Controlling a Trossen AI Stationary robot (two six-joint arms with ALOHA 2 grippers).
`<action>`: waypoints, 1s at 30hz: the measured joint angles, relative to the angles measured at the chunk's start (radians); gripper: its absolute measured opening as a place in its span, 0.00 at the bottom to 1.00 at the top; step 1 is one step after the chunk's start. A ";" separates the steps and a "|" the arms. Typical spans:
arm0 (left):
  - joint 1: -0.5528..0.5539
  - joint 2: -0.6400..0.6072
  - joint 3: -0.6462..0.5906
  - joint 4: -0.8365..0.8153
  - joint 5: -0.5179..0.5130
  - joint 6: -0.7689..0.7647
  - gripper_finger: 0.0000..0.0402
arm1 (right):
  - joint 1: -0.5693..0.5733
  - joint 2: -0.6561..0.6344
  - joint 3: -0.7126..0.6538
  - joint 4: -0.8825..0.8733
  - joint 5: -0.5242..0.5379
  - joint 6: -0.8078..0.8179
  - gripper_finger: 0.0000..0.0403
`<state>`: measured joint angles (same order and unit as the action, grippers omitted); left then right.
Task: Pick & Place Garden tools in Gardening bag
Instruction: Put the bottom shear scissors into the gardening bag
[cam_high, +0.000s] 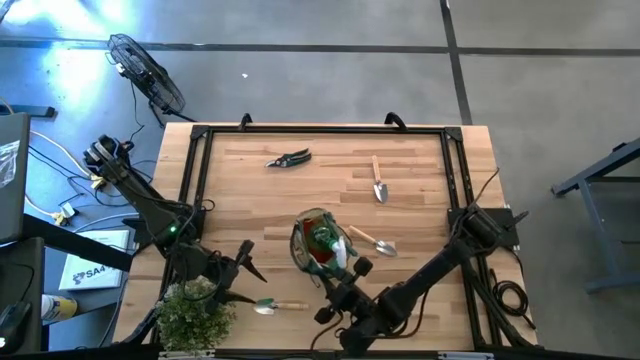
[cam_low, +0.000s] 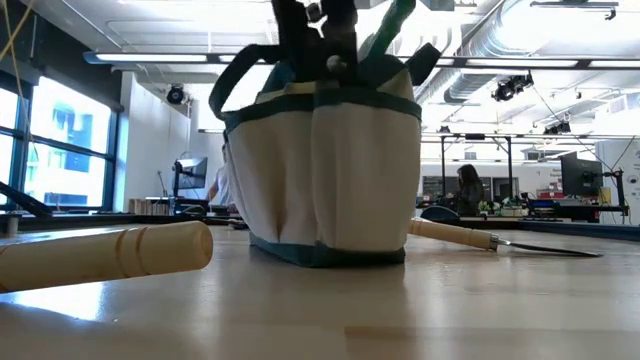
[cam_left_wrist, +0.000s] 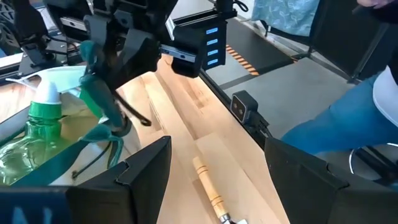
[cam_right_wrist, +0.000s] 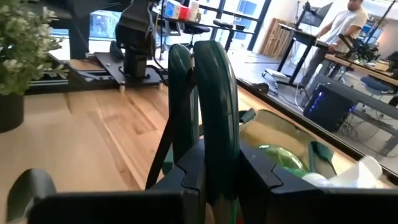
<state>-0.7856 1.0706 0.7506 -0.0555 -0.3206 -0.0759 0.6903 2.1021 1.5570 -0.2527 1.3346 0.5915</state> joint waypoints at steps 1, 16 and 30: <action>0.000 0.000 0.000 0.000 0.000 0.000 0.63 | 0.004 0.000 0.000 -0.007 0.000 0.006 0.11; 0.000 0.000 0.000 0.002 -0.006 -0.034 0.63 | 0.072 -0.006 0.000 -0.119 0.007 0.049 0.11; 0.000 0.000 0.000 0.007 -0.007 -0.064 0.63 | 0.080 -0.008 0.000 -0.324 -0.052 0.264 0.11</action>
<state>-0.7856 1.0706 0.7506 -0.0483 -0.3279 -0.1402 0.7706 2.0945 1.5574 -0.5769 1.2830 0.8558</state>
